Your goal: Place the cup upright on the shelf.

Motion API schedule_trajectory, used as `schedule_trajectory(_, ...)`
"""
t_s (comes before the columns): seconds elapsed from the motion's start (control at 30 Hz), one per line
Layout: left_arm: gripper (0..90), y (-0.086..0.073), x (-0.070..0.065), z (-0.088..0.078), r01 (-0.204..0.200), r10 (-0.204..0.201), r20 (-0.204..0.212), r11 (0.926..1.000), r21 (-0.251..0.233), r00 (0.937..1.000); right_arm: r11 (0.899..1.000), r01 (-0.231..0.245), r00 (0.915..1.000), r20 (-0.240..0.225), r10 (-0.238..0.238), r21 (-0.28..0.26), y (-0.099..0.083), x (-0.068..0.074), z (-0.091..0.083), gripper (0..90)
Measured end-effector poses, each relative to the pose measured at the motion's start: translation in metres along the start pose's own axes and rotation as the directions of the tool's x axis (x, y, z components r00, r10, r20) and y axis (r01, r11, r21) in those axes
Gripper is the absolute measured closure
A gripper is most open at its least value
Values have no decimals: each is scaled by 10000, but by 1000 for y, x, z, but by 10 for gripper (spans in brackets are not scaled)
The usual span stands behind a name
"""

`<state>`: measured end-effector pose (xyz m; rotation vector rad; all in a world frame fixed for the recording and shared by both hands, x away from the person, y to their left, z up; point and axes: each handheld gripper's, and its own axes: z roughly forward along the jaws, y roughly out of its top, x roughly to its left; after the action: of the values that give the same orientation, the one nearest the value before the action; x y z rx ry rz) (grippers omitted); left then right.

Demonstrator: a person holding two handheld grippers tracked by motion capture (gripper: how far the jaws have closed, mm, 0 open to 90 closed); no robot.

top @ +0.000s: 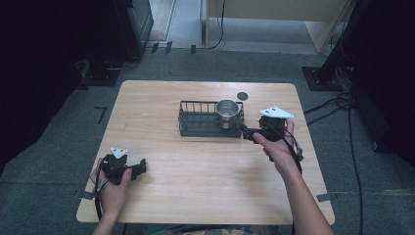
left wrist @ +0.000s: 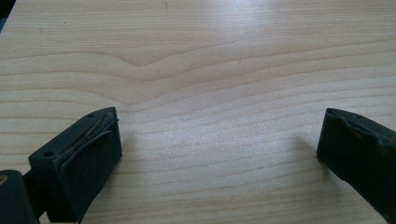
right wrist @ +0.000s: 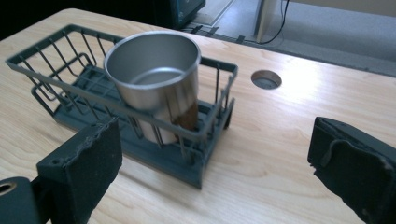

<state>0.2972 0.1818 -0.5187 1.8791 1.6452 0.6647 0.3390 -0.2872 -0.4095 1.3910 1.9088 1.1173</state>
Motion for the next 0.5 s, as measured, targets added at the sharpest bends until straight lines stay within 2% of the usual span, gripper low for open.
schedule_trajectory(0.17, 0, 0, 0, 0, -31, 31, 0, 10000, 24, 10000, 9999, -141, 9998, 165, 141, 26, -13, -10, -9, 32)
schedule_trajectory(0.5, 0, 0, 0, 0, -29, 29, 1, 10000, 25, 10000, 9996, -256, 9991, 332, 253, 88, -31, -19, -20, 32)
